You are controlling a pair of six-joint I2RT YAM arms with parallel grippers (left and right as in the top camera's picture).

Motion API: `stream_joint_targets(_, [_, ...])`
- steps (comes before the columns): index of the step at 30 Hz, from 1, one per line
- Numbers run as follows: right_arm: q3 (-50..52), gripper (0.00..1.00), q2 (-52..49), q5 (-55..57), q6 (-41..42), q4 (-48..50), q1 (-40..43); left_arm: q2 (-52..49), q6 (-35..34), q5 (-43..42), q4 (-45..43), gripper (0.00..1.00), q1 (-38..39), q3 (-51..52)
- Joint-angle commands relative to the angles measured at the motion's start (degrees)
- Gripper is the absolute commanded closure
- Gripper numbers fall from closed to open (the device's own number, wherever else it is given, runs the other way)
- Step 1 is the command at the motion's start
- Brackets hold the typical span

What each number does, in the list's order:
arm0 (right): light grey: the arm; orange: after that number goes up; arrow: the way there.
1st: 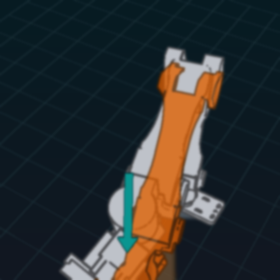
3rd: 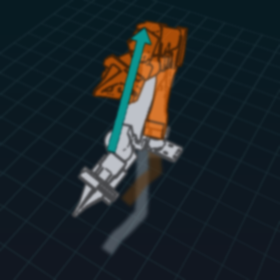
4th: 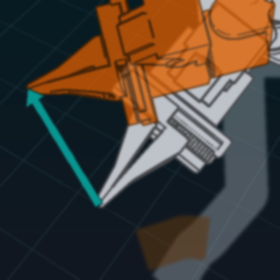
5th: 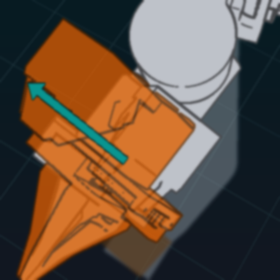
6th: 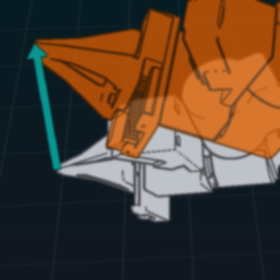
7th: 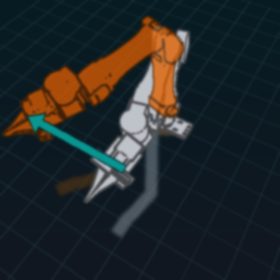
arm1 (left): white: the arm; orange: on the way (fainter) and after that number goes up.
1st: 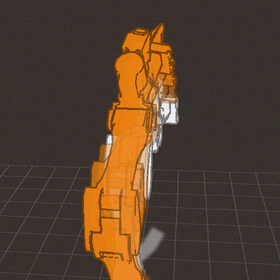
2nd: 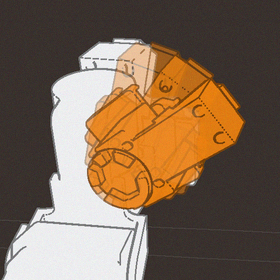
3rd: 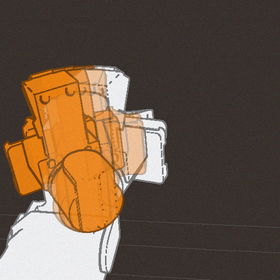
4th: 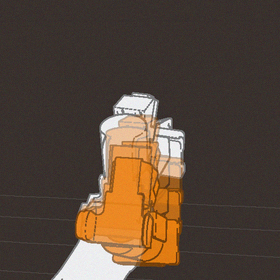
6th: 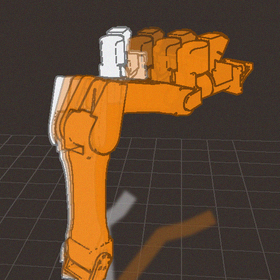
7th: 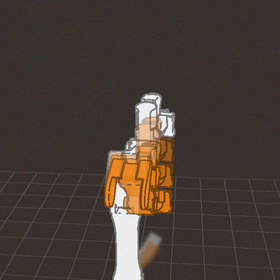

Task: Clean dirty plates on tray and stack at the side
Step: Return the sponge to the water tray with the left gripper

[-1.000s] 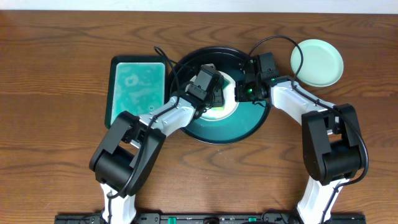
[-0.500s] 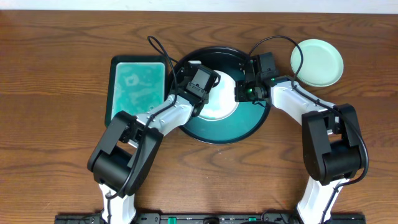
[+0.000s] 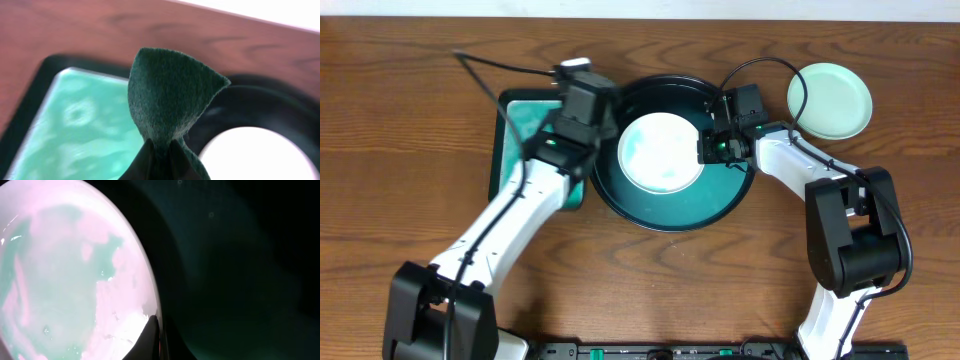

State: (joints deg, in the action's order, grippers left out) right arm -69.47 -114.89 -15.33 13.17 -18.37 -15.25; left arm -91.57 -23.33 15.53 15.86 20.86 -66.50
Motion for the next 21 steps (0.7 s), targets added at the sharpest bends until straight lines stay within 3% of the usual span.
stream_joint_targets(1, [0.5,0.99,-0.8,1.8,-1.5,-0.9,-0.6,-2.9,-0.5,0.0,3.2,0.93,-4.0,0.1])
stream_joint_targets(12, [-2.8,0.99,-0.5,1.8,-1.5,-3.0,-0.6,-14.7,-2.5,-1.4,2.8,0.93,-11.9,0.8])
stream_joint_targets(18, [-3.1,0.99,0.6,2.1,-1.7,-3.3,-0.6,-15.9,-2.4,-3.1,1.9,0.93,-16.0,0.8])
stream_joint_targets(21, [-3.2,0.99,0.9,2.9,-1.7,-3.3,-0.6,-15.9,-2.4,-6.1,1.8,0.83,-16.5,0.8])
